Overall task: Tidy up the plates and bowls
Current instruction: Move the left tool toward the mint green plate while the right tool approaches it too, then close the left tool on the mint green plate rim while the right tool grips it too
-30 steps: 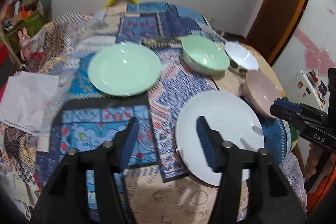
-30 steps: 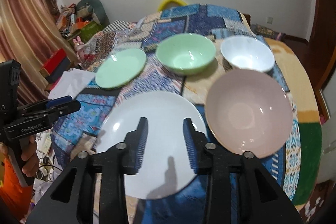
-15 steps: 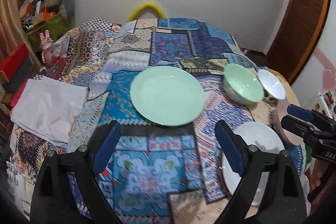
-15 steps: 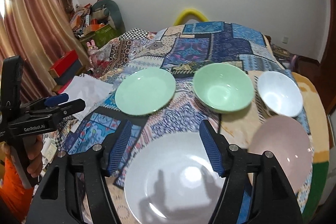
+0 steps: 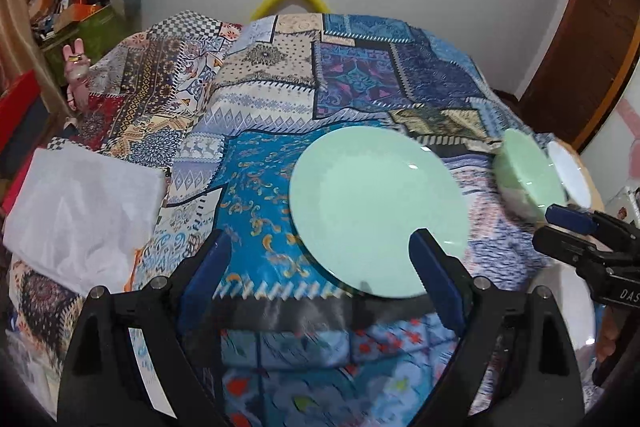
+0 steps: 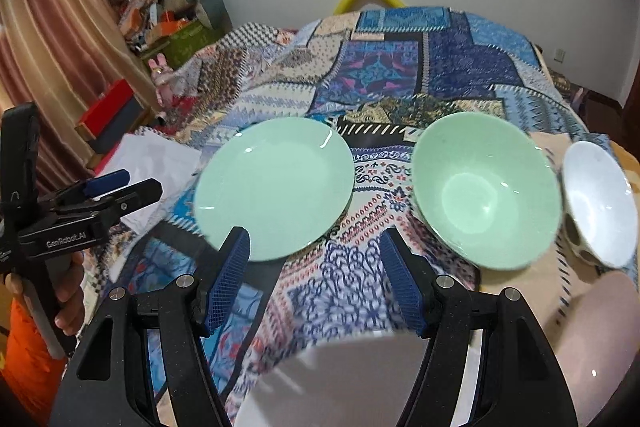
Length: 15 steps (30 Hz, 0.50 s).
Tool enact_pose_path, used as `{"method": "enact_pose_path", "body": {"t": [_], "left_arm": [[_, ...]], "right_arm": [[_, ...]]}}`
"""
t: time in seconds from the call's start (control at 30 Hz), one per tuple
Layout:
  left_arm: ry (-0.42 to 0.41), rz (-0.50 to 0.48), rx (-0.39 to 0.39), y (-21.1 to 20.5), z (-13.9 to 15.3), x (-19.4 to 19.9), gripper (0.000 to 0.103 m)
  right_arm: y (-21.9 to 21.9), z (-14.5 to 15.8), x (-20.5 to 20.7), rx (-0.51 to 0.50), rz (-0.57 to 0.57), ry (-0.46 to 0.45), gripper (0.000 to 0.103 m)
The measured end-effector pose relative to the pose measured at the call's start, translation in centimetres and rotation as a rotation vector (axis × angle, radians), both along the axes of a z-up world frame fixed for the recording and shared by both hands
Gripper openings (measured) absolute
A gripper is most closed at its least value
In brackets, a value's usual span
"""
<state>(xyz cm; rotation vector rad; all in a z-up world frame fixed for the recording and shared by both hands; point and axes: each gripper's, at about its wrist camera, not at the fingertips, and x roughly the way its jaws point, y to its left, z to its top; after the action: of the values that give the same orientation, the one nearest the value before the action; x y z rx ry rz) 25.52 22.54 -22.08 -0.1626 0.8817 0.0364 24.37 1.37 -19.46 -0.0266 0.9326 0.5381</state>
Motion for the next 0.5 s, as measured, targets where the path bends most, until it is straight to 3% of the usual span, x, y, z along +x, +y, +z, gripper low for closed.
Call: {"method": "enact_pose_path", "body": {"t": [0.07,0.2,0.27,0.33,0.5], "left_arm": [[0.006,-0.013,0.009,0.4,-1.1,0.9,0.082],[0.072,-0.024,-0.026,1.6,-3.5,3.2,0.06],[0.115,-0.03,-0.071,2.2,-4.8,4.5,0.038],[0.146,-0.03,-0.099,2.5,-5.7,5.2,0.031],[0.136,-0.044,-0.109,2.4,-6.1,6.3,0.029]], "right_arm": [[0.8,-0.9,0.9,-0.012,0.008,0.026,0.064],[2.0,-2.6,2.8,-0.041,0.01,0.071,0.051],[2.3,-3.3,3.5,-0.049,0.012,0.102,0.047],[2.5,-3.8,4.1,-0.064,0.016,0.117,0.044],[2.8,-4.9,4.7,-0.103,0.03,0.144,0.034]]}}
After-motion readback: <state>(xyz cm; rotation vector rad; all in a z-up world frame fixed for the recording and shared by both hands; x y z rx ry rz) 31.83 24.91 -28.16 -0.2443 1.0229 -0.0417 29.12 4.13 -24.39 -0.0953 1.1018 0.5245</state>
